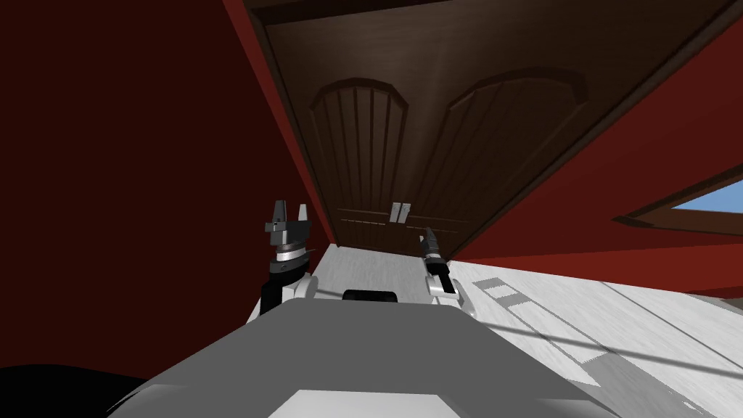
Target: Pull the door open
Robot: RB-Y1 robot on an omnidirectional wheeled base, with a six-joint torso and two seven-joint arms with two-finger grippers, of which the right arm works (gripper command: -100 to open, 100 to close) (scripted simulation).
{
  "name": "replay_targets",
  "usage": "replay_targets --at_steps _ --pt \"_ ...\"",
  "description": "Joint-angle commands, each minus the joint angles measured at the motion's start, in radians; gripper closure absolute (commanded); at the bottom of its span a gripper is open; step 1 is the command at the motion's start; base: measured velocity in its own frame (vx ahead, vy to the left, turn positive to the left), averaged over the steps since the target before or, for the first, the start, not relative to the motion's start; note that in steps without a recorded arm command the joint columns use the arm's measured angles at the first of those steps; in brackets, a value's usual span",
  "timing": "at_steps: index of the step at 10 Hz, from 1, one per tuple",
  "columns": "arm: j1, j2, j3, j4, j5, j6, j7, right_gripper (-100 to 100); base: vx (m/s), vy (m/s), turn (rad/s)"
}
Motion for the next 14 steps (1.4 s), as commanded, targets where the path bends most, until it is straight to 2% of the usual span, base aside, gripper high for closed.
replay_targets --at_steps 1,8,10,11,13,14 --pt "-0.014 -0.003 -0.006 0.031 0.009 0.009 -0.013 -100 0.163 -0.01 0.028" --pt "-0.063 -0.01 -0.03 0.158 0.052 0.044 -0.065 -100 0.177 0.01 0.035" --pt "-0.064 -0.01 -0.03 0.158 0.053 0.045 -0.065 -100 0.141 0.003 0.021" --pt "-0.048 -0.027 -0.059 0.175 0.046 0.05 -0.068 -100 -0.029 -0.033 -0.127" --pt "-0.036 -0.044 -0.085 0.19 0.039 0.052 -0.069 -100 -0.056 -0.036 -0.076" --pt "-0.028 -0.059 -0.109 0.204 0.032 0.054 -0.071 -100 -0.022 -0.04 -0.057"
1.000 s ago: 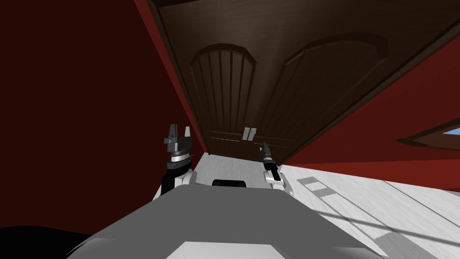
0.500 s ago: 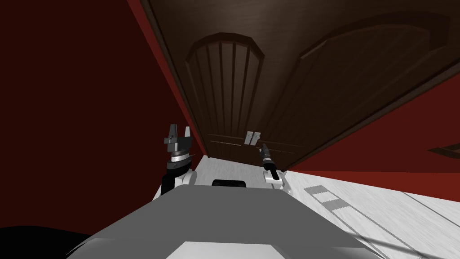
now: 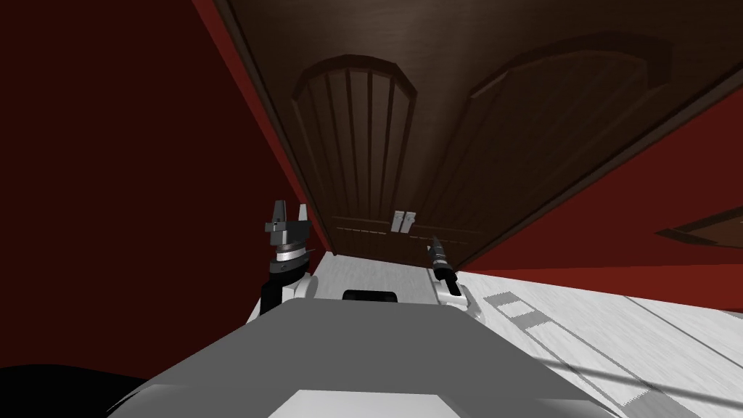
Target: Pull the door open
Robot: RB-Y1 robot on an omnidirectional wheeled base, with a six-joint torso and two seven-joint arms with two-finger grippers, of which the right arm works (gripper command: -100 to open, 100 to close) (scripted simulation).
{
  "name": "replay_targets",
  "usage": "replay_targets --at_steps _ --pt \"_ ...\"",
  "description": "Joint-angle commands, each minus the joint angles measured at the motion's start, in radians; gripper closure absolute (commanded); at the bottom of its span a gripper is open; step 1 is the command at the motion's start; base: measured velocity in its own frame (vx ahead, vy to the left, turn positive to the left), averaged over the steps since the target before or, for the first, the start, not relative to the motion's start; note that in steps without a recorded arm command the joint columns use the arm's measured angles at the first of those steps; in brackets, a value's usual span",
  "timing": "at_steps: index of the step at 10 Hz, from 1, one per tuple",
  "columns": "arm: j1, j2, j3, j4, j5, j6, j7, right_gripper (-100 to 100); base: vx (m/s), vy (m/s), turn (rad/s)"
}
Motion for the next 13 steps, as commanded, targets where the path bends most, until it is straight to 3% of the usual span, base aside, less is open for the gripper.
replay_targets --at_steps 1,3,5,8,10,11,12,13 --pt "0.028 -0.016 -0.022 -0.013 -0.008 0.012 -0.005 -100 0.006 -0.033 -0.044" --pt "0.031 -0.04 -0.055 0.014 -0.021 0.012 -0.009 -100 0.094 -0.055 -0.008" --pt "0.02 -0.044 -0.057 0.022 -0.025 0.009 -0.01 -100 0.191 -0.054 0.054" --pt "-0.012 -0.033 -0.03 0.02 -0.025 0.0 -0.012 -100 0.202 -0.022 0.135" --pt "-0.041 -0.016 0.003 0.012 -0.022 -0.007 -0.013 -100 0.207 0.095 0.201" --pt "-0.041 -0.015 -0.009 0.025 -0.021 -0.009 -0.007 -100 0.105 0.048 0.034" --pt "-0.041 -0.015 -0.009 0.025 -0.021 -0.009 -0.007 100 -0.014 -0.005 -0.031" --pt "-0.041 -0.015 -0.009 0.025 -0.021 -0.009 -0.007 100 -0.032 -0.023 -0.003"
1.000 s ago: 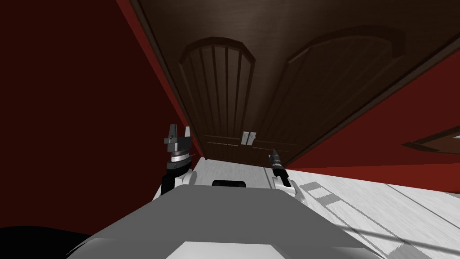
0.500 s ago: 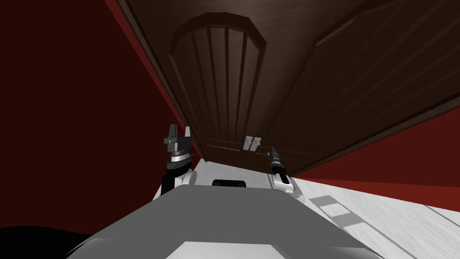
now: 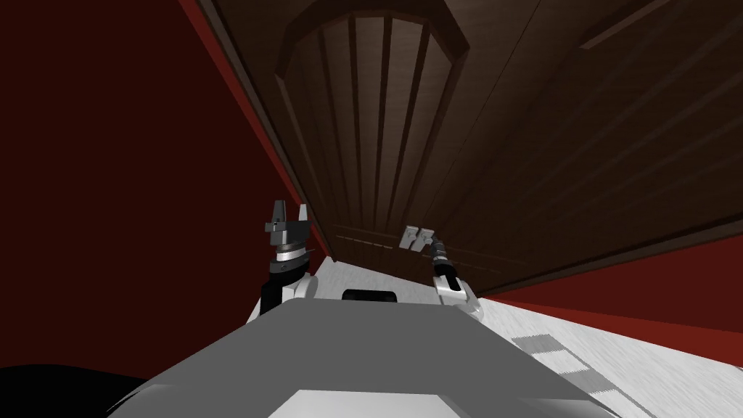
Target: Pull the door open
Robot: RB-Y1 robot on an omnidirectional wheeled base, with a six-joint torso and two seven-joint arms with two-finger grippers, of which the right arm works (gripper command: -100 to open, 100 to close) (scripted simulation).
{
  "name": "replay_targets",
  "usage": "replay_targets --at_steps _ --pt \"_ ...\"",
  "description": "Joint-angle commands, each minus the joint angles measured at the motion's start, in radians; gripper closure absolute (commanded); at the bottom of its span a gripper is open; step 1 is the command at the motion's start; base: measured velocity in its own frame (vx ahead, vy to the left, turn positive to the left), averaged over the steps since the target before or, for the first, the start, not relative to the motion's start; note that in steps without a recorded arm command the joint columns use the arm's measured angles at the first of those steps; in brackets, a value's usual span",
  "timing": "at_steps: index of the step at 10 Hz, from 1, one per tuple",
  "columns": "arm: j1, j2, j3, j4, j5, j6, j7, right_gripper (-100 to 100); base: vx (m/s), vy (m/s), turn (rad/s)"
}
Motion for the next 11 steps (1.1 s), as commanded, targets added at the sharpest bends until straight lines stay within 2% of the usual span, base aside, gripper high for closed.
replay_targets --at_steps 1,4,5,8,11 --pt "0.005 0.002 0.002 0.004 0.0 0.003 0.0 100 -0.033 -0.017 0.005" --pt "0.005 0.002 0.002 0.004 0.0 0.003 0.0 100 -0.014 -0.005 -0.003" --pt "0.027 -0.013 -0.023 0.009 -0.003 0.007 -0.002 -100 -0.128 -0.06 -0.215" --pt "0.046 -0.022 -0.033 0.005 -0.005 0.009 -0.007 -100 -0.181 -0.027 -0.053" --pt "0.054 -0.018 -0.011 -0.017 0.0 0.004 -0.018 -100 -0.182 0.083 0.019"
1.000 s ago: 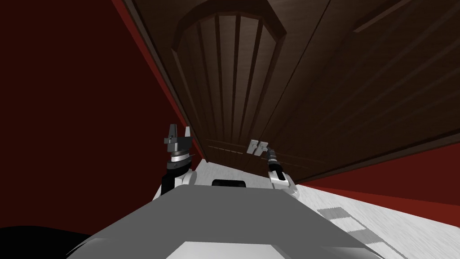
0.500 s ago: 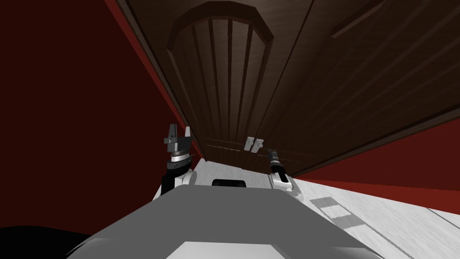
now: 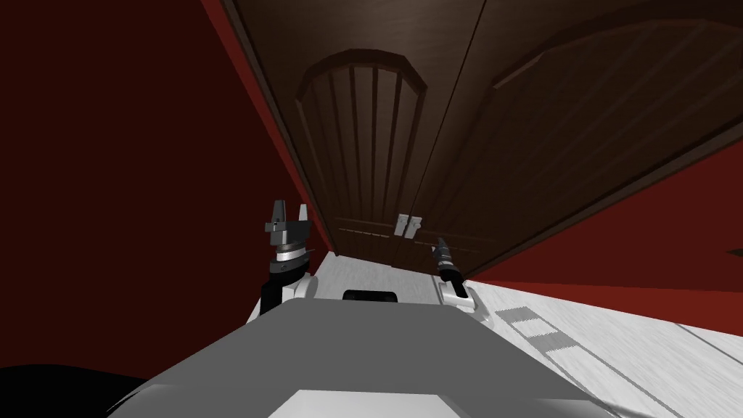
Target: Pull the door open
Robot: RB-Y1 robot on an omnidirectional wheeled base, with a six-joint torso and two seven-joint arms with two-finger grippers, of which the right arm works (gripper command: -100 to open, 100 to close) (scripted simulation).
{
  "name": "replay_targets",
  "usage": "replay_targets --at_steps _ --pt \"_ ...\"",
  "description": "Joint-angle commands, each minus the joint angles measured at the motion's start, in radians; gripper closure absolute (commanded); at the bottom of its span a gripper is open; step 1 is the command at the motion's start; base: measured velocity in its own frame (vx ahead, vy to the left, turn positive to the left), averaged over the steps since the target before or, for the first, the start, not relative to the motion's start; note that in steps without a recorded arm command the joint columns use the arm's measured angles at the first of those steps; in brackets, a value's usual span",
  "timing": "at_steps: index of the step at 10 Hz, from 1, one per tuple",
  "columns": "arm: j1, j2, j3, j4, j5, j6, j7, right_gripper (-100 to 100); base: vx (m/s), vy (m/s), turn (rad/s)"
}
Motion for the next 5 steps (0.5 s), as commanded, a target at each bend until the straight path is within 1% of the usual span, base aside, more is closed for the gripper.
replay_targets --at_steps 1,2,3,4,5 --pt "-0.001 0.008 0.026 -0.017 0.005 -0.007 -0.008 -100 -0.183 0.106 0.1" --pt "-0.006 0.015 0.044 -0.028 0.009 -0.011 -0.012 -100 -0.153 0.091 0.11" --pt "0.0 0.017 0.034 -0.03 0.008 -0.003 -0.006 -100 -0.059 0.038 0.016" --pt "0.012 0.006 0.007 -0.019 0.004 0.003 -0.003 -100 -0.02 -0.02 -0.158" --pt "0.016 0.001 -0.006 -0.013 0.002 0.007 -0.001 -100 0.001 -0.062 -0.173"
